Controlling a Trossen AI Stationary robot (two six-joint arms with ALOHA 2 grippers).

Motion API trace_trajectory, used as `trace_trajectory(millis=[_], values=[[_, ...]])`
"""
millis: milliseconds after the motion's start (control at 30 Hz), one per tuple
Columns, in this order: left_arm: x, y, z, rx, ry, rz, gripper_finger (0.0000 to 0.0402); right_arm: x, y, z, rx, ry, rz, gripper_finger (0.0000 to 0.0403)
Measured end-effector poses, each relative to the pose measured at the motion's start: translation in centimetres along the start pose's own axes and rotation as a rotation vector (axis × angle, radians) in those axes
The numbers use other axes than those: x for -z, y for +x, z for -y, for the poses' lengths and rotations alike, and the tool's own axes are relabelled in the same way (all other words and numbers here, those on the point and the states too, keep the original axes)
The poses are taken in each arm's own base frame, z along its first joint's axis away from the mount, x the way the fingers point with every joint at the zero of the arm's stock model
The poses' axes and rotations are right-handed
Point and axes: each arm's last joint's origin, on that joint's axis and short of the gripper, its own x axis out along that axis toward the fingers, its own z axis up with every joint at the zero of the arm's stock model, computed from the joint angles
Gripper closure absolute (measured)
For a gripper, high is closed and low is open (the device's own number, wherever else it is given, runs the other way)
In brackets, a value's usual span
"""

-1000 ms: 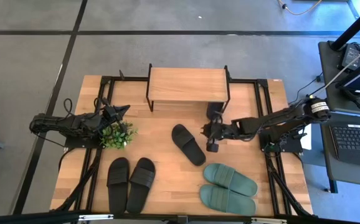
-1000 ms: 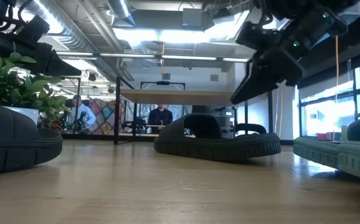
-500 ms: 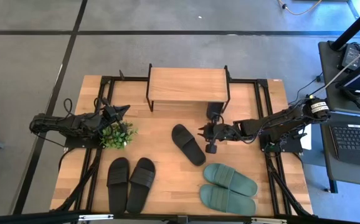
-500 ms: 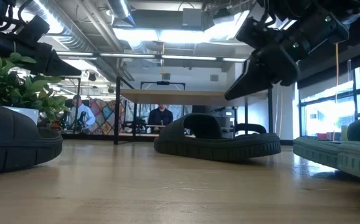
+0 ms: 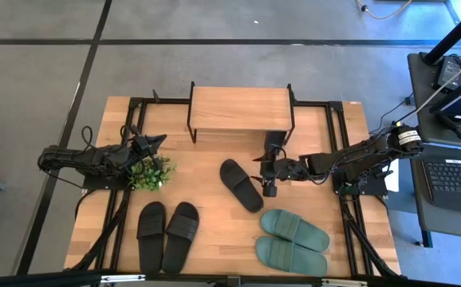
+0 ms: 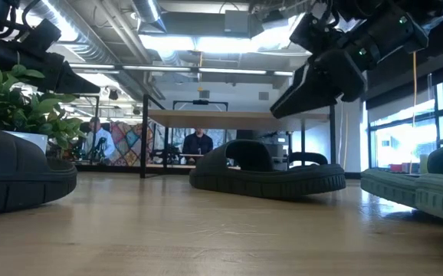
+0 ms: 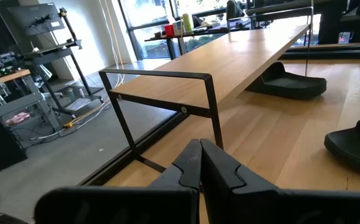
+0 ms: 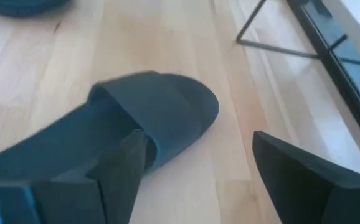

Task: Pick and place slides into the shelf
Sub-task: Put the black slide under the shelf

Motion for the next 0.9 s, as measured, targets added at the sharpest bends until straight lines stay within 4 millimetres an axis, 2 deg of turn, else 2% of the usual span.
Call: trace_trajectory(millis=[167, 333, 467, 733, 900], values=[[0.0, 0.0, 0.0, -0.001, 0.0, 0.0, 0.0401, -0.2, 0.7, -0.4, 0.003, -0.057, 0.042, 0.0112], [0.0, 0.0, 0.0, 0.0, 0.0, 0.0, 0.0401, 0.0, 1.9, -1.7, -0.015, -0.15, 0.054, 0.0125], [0.0, 0.0, 0.0, 0.0, 0.0, 0.0, 0.0401, -0.7, 2.9, -2.7, -0.031, -0.226, 0.043, 0.0134], [0.0, 0.0, 0.0, -0.001, 0.0, 0.0, 0.0401, -0.1, 5.8, -4.1, -0.064, -0.39, -0.114, 0.014], [0.0, 0.0, 0.0, 0.0, 0.0, 0.0, 0.0401, 0.3, 6.9, -4.2, 0.09, -0.413, -0.174, 0.014]])
